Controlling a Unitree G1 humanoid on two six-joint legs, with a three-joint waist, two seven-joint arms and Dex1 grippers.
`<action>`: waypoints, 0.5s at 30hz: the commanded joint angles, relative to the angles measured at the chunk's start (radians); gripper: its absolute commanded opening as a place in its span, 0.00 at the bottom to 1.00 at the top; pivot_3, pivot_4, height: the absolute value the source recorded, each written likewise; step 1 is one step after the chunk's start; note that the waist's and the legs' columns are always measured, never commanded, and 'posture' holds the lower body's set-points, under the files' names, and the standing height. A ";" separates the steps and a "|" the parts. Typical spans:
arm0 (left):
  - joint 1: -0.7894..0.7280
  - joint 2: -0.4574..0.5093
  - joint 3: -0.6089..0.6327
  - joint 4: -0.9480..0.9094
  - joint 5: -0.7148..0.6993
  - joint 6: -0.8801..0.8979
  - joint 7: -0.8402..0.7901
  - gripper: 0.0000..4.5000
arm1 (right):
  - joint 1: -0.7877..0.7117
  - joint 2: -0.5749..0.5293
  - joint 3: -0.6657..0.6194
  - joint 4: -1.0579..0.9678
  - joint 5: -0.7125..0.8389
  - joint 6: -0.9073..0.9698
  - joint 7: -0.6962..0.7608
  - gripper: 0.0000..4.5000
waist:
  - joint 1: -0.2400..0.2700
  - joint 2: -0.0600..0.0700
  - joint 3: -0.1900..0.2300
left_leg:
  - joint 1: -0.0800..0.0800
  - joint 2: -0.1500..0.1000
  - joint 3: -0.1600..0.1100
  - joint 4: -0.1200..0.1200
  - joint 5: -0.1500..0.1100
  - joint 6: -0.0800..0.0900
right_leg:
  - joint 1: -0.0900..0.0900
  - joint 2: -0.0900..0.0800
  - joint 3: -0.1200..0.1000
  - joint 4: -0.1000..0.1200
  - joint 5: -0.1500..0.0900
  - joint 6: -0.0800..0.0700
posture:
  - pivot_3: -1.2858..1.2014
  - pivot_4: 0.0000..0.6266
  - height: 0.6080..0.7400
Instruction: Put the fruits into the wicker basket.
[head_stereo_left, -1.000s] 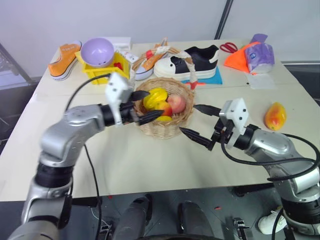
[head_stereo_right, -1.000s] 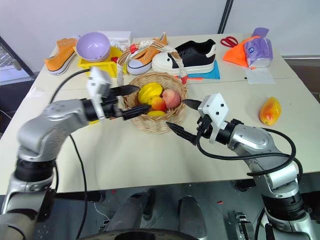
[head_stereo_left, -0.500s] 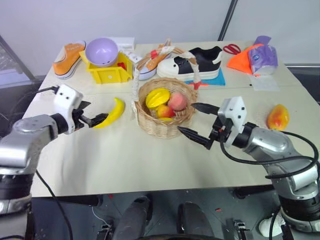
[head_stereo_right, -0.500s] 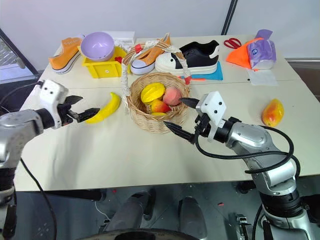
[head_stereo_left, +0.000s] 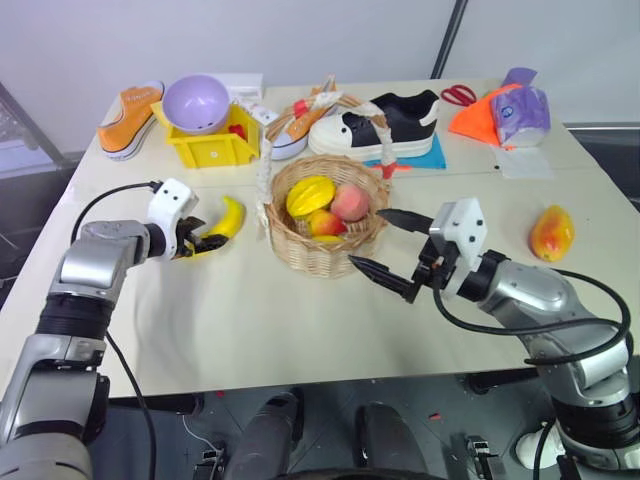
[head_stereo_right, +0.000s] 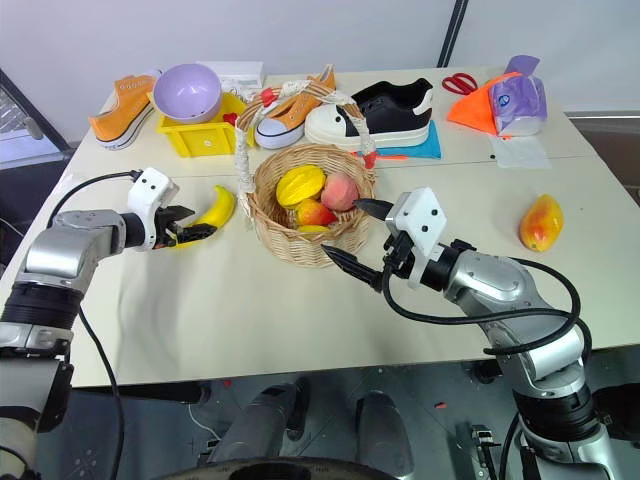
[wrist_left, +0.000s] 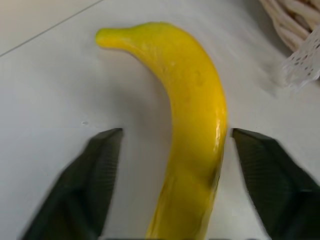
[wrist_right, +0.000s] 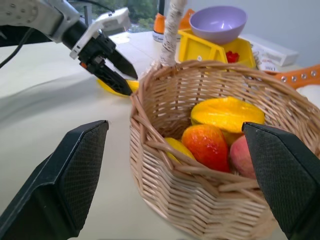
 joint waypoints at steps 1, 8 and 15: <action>-0.018 0.015 0.024 -0.005 0.027 -0.027 -0.001 0.36 | 0.006 0.000 -0.019 -0.047 0.008 -0.003 -0.008 1.00 | 0.001 0.000 0.000 | 0.000 0.000 0.000 0.000 0.000 0.000 | 0.000 0.000 0.000 0.000 0.000 0.000 | 0.52 0.24 1.00; 0.173 0.114 0.251 -0.261 -0.141 -0.033 -0.130 0.36 | 0.011 -0.032 -0.004 -0.058 0.017 0.002 0.042 1.00 | -0.018 0.000 0.000 | 0.000 0.000 0.000 -0.001 0.000 0.000 | -0.001 0.000 0.000 0.000 0.000 0.000 | 0.52 0.24 1.00; 0.397 0.214 0.482 -0.746 -0.530 0.225 -0.267 0.36 | -0.007 -0.052 0.006 -0.025 0.024 -0.005 0.104 1.00 | -0.015 0.001 0.001 | 0.000 0.001 0.000 -0.001 0.000 0.000 | 0.000 0.000 0.000 0.000 -0.002 -0.004 | 0.52 0.24 1.00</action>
